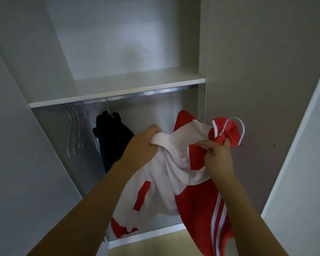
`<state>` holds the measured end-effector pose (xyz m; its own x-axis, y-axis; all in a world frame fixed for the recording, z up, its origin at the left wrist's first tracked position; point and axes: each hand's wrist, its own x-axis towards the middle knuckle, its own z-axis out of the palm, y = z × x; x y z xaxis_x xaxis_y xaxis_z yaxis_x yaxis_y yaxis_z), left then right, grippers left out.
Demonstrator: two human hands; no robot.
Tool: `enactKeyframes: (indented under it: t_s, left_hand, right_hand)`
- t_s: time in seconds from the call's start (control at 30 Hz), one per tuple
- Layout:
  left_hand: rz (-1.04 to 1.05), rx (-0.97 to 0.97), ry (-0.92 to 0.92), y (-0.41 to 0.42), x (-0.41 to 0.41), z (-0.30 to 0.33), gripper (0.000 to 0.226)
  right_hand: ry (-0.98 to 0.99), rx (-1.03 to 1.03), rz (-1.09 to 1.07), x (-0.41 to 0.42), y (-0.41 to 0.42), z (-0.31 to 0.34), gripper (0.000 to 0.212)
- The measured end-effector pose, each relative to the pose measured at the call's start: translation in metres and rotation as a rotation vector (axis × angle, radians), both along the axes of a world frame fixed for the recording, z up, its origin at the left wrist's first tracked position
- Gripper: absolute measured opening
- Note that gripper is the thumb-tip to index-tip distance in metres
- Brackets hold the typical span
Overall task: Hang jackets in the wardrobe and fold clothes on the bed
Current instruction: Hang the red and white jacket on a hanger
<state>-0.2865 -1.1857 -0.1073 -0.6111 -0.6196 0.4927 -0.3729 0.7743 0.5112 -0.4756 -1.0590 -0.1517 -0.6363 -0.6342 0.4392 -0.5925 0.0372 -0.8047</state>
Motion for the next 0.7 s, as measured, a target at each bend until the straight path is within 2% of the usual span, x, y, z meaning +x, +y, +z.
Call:
enactKeyframes:
  t_s: [0.07, 0.13, 0.23, 0.27, 0.3, 0.37, 0.4, 0.57, 0.7]
  left_hand:
    - [-0.073, 0.016, -0.083, 0.005, -0.005, 0.017, 0.020]
    - [-0.116, 0.069, -0.139, 0.013, -0.012, 0.030, 0.024]
    - [-0.154, 0.094, -0.212, 0.027, -0.030, 0.046, 0.028]
    - [-0.169, 0.108, -0.233, 0.032, -0.037, 0.049, 0.027]
    - [-0.193, 0.130, -0.244, 0.035, -0.042, 0.052, 0.026]
    - [-0.248, 0.174, -0.261, 0.037, -0.046, 0.055, 0.023]
    - [-0.253, 0.188, -0.274, 0.035, -0.044, 0.054, 0.022]
    - [-0.166, 0.297, -0.457, 0.019, -0.028, 0.012, 0.016]
    - [-0.078, 0.299, -0.374, 0.020, -0.019, -0.051, 0.012]
  right_hand:
    - [-0.185, -0.064, 0.121, 0.000, 0.009, 0.003, 0.043]
    - [-0.233, -0.016, 0.268, 0.001, 0.017, 0.005, 0.037]
    - [-0.138, 0.221, 0.414, 0.009, 0.025, 0.003, 0.061]
    - [-0.059, 0.276, 0.386, 0.013, 0.024, 0.000, 0.068]
    - [0.015, 0.291, 0.313, 0.017, 0.021, -0.004, 0.062]
    - [0.076, 0.252, 0.136, 0.021, 0.016, -0.007, 0.026]
    - [0.046, 0.212, 0.080, 0.021, 0.016, -0.008, 0.012]
    - [-0.493, -0.163, 0.034, 0.009, 0.021, 0.002, 0.029]
    - [-0.547, -0.205, 0.025, 0.021, 0.019, 0.010, 0.036]
